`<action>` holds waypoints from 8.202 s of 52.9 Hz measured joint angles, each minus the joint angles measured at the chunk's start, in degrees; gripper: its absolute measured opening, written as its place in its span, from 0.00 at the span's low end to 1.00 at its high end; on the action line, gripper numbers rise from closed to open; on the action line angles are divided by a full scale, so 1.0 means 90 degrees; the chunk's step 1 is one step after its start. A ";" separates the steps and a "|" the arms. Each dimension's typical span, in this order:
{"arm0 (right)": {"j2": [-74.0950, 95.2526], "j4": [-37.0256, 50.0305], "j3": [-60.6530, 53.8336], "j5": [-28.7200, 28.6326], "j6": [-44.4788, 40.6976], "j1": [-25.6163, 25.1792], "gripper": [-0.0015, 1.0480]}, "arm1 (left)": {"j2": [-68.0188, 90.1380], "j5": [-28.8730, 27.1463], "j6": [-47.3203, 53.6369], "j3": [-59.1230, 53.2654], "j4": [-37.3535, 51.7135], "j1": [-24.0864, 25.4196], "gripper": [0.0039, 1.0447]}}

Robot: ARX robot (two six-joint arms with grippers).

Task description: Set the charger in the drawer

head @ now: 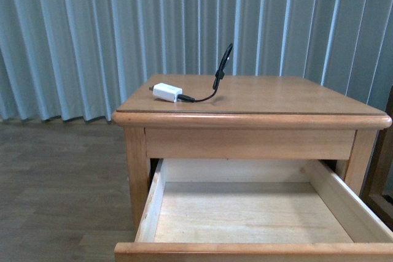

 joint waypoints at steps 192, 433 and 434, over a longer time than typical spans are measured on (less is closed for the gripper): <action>-0.3823 0.0891 -0.2657 0.1722 -0.0539 0.0219 0.92 | 1.2609 -0.3043 0.0002 0.9238 0.2074 -0.2480 0.95; -0.3823 0.0891 -0.2657 0.1722 -0.0539 0.0219 0.92 | 0.1817 -0.2521 -0.0559 0.2329 -0.0882 -0.1989 0.95; -0.3823 0.0891 -0.2657 0.1722 -0.0539 0.0219 0.92 | 0.1734 -0.2416 -0.0583 0.2276 -0.0882 -0.1865 0.95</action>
